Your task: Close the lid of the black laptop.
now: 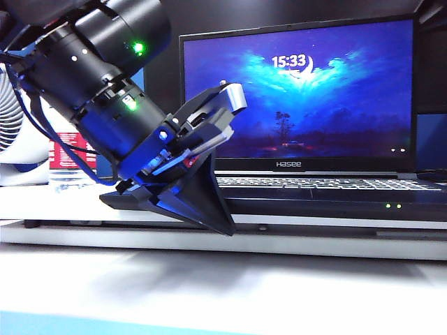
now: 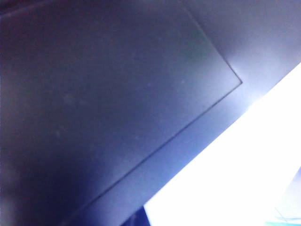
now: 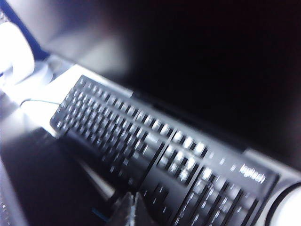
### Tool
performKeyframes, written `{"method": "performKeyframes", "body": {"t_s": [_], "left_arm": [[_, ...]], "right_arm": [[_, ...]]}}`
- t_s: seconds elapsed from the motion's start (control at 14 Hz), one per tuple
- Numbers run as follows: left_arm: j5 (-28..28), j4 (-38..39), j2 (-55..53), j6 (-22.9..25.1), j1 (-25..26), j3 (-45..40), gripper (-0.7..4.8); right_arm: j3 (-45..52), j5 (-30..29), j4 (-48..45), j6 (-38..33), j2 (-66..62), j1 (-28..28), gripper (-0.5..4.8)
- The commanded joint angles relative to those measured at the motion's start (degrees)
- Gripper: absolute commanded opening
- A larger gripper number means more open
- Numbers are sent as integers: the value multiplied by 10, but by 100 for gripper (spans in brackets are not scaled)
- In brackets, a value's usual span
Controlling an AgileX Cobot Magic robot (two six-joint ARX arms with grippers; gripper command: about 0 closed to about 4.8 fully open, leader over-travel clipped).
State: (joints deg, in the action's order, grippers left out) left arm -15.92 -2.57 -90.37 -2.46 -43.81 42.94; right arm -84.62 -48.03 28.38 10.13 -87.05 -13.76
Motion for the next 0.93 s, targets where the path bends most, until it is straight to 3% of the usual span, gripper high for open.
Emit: {"method": "performKeyframes", "body": {"t_s": [0.07,0.93], "left_arm": [[2,-13,-13,2,9,-2,-5],[7,-14,-13,-2,9,-1,-5]], "right_arm": [[-3,-21,58,28,2,10,-1],[-3,-33,134,52,14,83,-1]]}}
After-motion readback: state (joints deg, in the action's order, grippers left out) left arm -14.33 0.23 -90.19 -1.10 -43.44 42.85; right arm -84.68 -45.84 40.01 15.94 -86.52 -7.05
